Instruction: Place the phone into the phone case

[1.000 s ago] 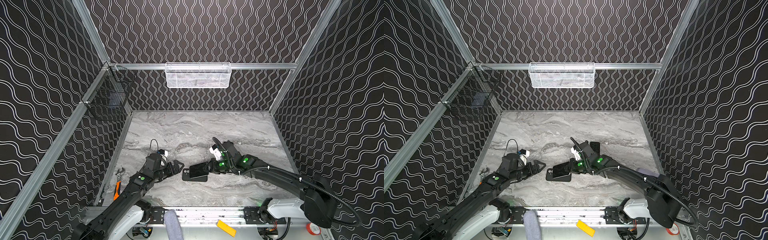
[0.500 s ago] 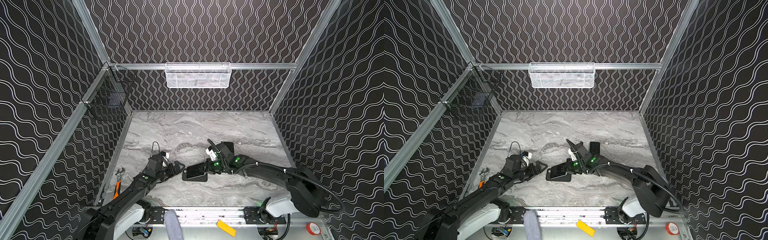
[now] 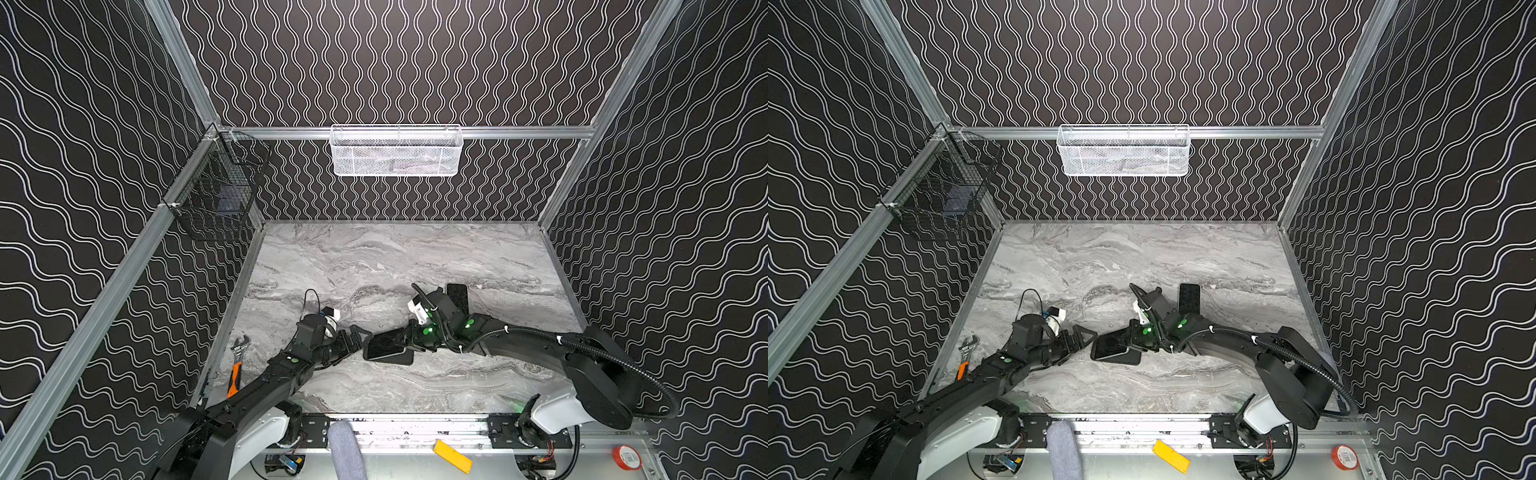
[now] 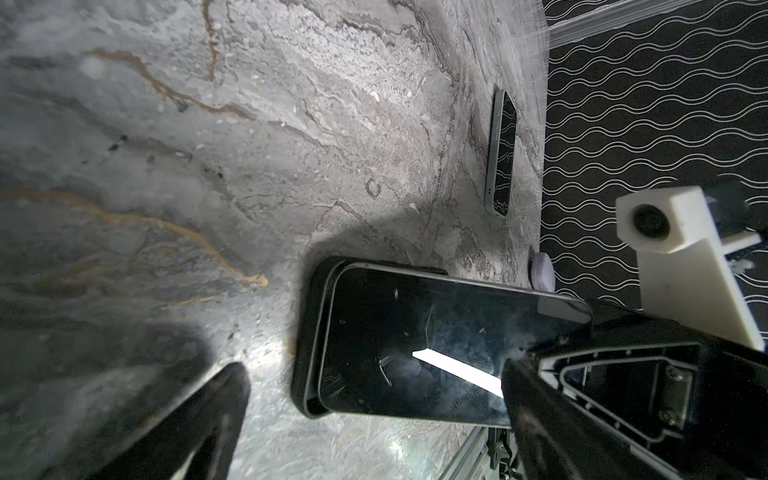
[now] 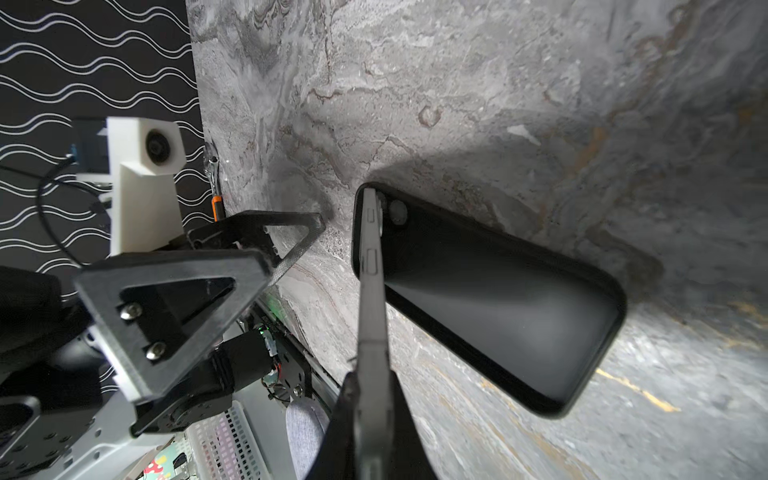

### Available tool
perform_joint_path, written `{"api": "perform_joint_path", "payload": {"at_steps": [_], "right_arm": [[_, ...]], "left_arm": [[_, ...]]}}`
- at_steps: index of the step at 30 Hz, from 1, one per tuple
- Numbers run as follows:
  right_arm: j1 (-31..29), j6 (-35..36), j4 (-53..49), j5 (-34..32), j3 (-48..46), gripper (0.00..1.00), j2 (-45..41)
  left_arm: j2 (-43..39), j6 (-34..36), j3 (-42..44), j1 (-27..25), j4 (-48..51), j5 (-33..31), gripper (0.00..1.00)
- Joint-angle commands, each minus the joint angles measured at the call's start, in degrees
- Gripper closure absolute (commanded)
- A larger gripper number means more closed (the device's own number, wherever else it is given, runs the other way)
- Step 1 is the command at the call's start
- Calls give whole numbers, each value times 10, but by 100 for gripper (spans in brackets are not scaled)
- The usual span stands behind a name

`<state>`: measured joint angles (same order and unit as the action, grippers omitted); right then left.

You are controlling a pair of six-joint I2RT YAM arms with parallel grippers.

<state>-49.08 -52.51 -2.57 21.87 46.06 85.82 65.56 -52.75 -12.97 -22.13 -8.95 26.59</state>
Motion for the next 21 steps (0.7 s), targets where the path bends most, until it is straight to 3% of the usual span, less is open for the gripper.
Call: {"api": "perform_joint_path", "payload": {"at_steps": [1,21], "right_arm": [[-1,-6,4,-7,7,100,-5],[-1,-15,-73,-34,-7,100,40]], "left_arm": [[-2,-17,5,1,-42,12,2],[24,-53,13,-50,-90,-15,2]]}}
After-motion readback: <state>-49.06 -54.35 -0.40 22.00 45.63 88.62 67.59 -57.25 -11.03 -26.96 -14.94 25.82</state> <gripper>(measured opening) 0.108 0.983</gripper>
